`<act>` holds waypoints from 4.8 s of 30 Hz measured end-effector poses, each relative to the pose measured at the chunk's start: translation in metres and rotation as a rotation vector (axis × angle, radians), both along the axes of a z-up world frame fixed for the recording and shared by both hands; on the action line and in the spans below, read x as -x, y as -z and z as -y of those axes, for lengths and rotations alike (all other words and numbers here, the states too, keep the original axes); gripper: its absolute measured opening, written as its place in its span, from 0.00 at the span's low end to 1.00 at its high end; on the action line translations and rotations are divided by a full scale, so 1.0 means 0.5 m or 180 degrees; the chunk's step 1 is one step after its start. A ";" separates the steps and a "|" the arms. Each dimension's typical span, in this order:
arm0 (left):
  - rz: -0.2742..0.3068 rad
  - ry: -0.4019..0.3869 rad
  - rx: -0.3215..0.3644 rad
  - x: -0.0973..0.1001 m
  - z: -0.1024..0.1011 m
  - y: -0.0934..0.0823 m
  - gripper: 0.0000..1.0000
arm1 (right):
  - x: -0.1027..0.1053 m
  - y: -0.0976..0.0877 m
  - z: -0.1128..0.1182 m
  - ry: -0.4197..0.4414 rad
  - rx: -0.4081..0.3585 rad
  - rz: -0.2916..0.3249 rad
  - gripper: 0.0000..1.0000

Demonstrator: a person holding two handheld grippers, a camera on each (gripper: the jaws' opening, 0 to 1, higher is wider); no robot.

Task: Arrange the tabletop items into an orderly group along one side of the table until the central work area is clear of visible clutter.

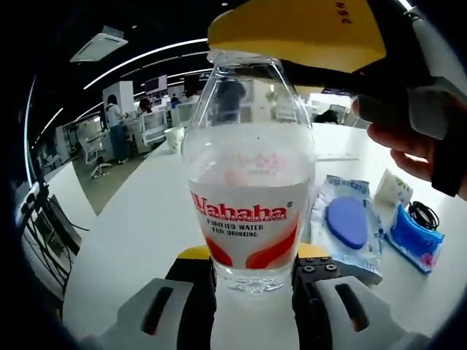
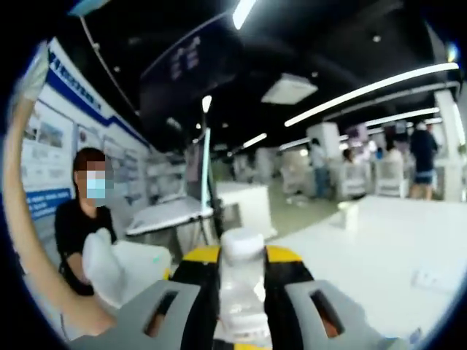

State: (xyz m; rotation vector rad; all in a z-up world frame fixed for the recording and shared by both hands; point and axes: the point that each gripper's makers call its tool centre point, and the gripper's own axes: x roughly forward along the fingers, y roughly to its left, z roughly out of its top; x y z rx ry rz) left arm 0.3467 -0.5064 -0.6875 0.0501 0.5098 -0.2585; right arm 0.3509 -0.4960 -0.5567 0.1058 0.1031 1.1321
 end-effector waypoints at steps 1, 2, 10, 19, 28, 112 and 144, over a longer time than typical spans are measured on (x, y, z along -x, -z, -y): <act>-0.0011 -0.0003 0.0003 -0.002 0.002 0.005 0.37 | -0.005 0.009 0.000 -0.0035 0.0058 0.0047 0.18; -0.0037 0.0001 -0.0009 -0.003 0.004 0.014 0.37 | -0.009 0.015 0.002 -0.0061 0.0112 0.0070 0.18; -0.0016 -0.0097 -0.0006 -0.012 0.001 0.028 0.37 | -0.008 0.028 -0.005 -0.0209 0.0168 0.0107 0.18; 0.0025 -0.0198 -0.0017 -0.004 -0.003 0.039 0.37 | -0.006 0.047 -0.002 -0.0302 0.0170 0.0143 0.18; 0.0195 -0.0221 -0.0024 0.002 -0.012 0.044 0.38 | 0.010 0.050 -0.013 -0.0444 0.0180 0.0287 0.18; 0.0222 -0.0201 0.0683 0.104 -0.048 -0.021 1.00 | 0.074 0.018 0.053 0.0183 0.0348 -0.0088 0.89; 0.0253 -0.0145 0.0688 0.170 -0.025 -0.100 1.00 | 0.130 -0.018 0.287 0.0678 0.0522 -0.0194 0.82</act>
